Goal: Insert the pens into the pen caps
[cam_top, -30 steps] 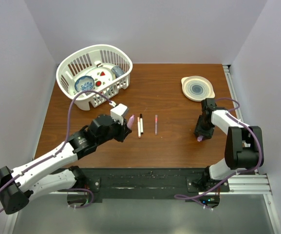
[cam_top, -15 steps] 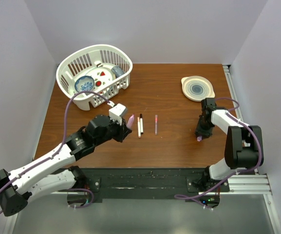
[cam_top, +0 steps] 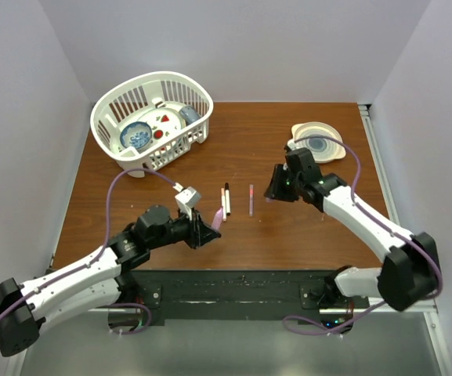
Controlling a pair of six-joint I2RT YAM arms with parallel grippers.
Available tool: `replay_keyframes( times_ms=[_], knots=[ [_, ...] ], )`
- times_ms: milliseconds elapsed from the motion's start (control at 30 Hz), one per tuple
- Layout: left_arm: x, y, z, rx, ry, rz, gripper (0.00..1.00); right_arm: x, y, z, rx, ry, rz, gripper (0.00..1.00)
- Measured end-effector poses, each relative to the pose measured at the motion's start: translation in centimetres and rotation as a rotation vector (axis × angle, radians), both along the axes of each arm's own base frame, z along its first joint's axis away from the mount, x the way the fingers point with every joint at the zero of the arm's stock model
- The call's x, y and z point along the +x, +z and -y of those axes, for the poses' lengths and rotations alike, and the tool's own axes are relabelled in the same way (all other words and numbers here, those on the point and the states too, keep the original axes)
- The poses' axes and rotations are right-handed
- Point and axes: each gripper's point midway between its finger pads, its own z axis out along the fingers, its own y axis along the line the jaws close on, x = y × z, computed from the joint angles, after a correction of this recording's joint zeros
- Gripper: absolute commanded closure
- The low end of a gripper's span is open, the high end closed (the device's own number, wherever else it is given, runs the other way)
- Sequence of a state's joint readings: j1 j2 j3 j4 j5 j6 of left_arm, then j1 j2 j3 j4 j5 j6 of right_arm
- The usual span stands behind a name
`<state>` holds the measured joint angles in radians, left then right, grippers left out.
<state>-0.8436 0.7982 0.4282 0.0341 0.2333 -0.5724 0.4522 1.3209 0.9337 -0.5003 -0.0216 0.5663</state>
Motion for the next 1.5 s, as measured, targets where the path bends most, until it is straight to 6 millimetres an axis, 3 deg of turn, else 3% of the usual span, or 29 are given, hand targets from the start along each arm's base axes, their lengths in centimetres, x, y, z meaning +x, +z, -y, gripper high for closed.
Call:
replay_keyframes(
  times_ms=[133, 233, 333, 700, 1133, 1500],
  knots=[
    [-1.0, 0.0, 0.2, -0.102, -0.005, -0.039, 1.00, 0.3, 7.2, -4.2, 0.215, 0.024, 0.173, 1.00],
    [-0.9, 1.0, 0.7, -0.149, -0.008, -0.034, 1.00, -0.1, 10.5, -5.6, 0.328, 0.018, 0.239, 1.00],
    [-0.9, 1.5, 0.8, -0.167, -0.013, -0.025, 1.00, -0.8, 12.2, -7.3, 0.410, 0.027, 0.249, 1.00],
    [0.3, 2.5, 0.8, -0.122, 0.033, -0.019, 1.00, -4.9, 13.1, -14.3, 0.471, 0.190, 0.197, 1.00],
    [0.1, 2.0, 0.5, -0.101, 0.031, -0.029, 1.00, -6.5, 12.9, -16.6, 0.429, 0.239, 0.223, 1.00],
    [0.0, 2.9, -0.1, -0.118, 0.051, -0.006, 1.00, -7.3, 12.5, -16.8, 0.368, 0.246, 0.263, 1.00]
  ],
)
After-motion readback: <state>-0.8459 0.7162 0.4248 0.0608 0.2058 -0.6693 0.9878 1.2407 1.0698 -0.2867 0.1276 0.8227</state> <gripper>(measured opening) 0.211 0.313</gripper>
